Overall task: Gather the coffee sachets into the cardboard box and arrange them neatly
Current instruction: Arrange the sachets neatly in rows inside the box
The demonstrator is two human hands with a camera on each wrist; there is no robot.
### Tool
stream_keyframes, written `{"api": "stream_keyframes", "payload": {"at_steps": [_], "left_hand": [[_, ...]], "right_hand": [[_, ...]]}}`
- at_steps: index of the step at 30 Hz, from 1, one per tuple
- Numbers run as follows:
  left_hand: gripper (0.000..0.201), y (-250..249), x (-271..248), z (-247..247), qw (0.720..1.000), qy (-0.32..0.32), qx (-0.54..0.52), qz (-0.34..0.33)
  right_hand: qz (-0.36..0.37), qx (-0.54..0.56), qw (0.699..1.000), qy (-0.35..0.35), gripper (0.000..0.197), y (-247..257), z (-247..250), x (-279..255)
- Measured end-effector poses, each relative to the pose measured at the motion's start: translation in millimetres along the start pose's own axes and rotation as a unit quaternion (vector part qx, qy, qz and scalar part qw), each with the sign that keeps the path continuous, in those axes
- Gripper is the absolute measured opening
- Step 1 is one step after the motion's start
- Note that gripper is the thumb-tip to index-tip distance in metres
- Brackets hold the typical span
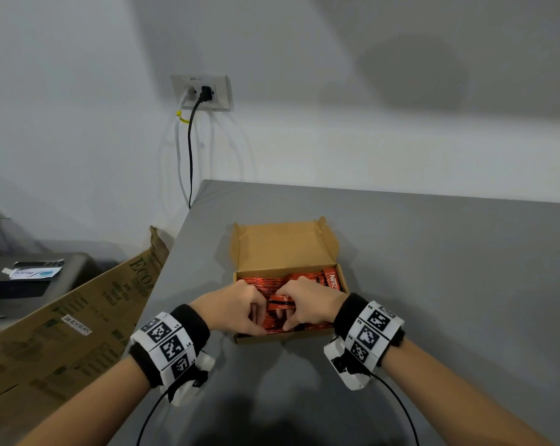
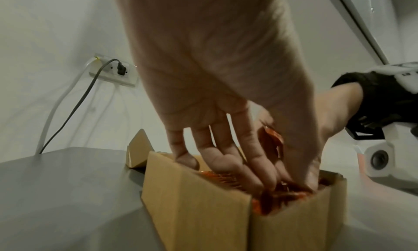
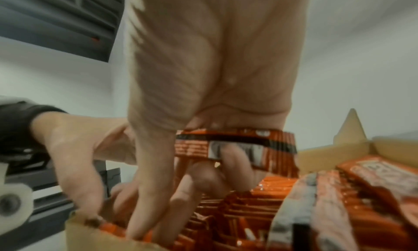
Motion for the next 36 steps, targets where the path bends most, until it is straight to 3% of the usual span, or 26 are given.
{"api": "stream_keyframes", "payload": {"at_steps": [4,7,10,12,15,17,19,22,26,30,33,36], "left_hand": [[0.023,2.8,0.2,-1.7,1.000,0.015,0.028,-0.001],[0.023,2.6,-0.8,-1.0,1.000,-0.007,0.006,-0.007],[0.023,-1.4,-2.4,9.6,0.990,-0.134,-0.045,-0.012],[0.025,-6.3,-2.4,15.7,0.973,-0.201,-0.114,-0.011],[0.020,-16.0,2.1,15.9,0.968,-0.204,-0.147,-0.019],[0.012,-16.1,5.8,17.5,0.964,-0.208,-0.168,-0.001],[0.013,-15.3,8.2,20.4,0.958,-0.186,-0.217,0.019],[0.014,-20.2,9.7,18.9,0.959,-0.146,-0.241,0.019],[0.021,-17.5,11.8,17.9,0.955,-0.195,-0.219,0.036],[0.013,0.4,4.6,23.4,0.945,-0.305,-0.113,0.040],[0.011,3.2,0.4,23.2,0.925,-0.340,-0.168,0.037],[0.009,-2.7,1.2,22.2,0.918,-0.328,-0.217,0.045]], "right_hand": [[0.032,-0.082,0.996,-0.015,0.030,5.3,-7.3,-1.6],[0.026,-0.081,0.996,-0.022,0.039,6.6,-8.8,-1.6],[-0.010,-0.006,0.998,-0.064,0.073,3.7,1.7,-3.8],[0.001,-0.012,0.994,-0.105,0.096,6.3,5.6,-3.9],[0.023,-0.034,0.990,-0.137,0.101,10.6,4.2,-3.9],[0.025,0.012,0.988,-0.149,0.103,8.2,4.0,-3.2],[0.027,0.042,0.983,-0.177,0.106,3.7,6.8,-3.2],[0.044,0.002,0.979,-0.201,0.111,4.3,9.6,-2.2],[0.052,-0.001,0.974,-0.220,0.121,-2.3,8.8,0.4],[0.010,0.059,0.963,-0.261,0.112,-23.5,20.5,-4.6],[0.000,0.161,0.946,-0.282,0.084,-27.2,21.0,-8.8],[0.026,0.175,0.935,-0.307,0.051,-24.0,14.9,-10.3]]}}
Point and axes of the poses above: each hand's wrist, its own x-axis towards the middle knuckle, its own z-axis out of the back of the hand, y = z × x, the point moved 2 cm from there along x, towards the middle knuckle, and after that the axes turned 11 degrees about -y, right-handed, at the moved point
